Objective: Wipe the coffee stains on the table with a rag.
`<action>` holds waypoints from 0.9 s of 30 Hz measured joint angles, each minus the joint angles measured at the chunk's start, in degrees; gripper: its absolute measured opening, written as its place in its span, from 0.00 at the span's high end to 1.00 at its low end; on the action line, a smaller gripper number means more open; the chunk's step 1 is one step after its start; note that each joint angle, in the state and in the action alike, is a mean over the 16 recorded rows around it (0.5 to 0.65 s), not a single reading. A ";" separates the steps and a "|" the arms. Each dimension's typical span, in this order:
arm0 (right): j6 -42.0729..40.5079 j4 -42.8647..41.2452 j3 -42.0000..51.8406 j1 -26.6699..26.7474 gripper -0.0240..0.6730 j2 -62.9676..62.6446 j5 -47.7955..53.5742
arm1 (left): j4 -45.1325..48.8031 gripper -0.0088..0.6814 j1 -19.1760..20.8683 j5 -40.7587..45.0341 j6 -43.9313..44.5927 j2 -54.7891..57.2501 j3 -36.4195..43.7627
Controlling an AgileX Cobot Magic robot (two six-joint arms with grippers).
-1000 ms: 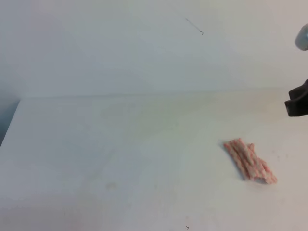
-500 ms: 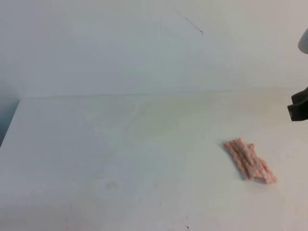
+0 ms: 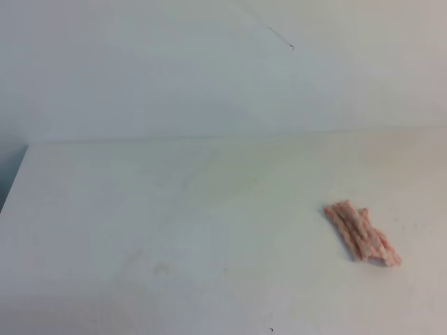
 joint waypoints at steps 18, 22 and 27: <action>0.29 3.71 44.99 -13.26 0.97 -39.58 -21.72 | 0.00 0.99 0.00 -0.29 0.00 0.00 0.31; 0.31 5.43 50.54 -13.25 0.97 -42.08 -18.93 | 0.00 0.99 0.00 -0.29 0.00 0.00 0.31; 0.31 7.57 54.22 -13.25 0.97 -43.22 -15.37 | 0.00 0.99 0.00 -0.12 0.00 0.00 0.16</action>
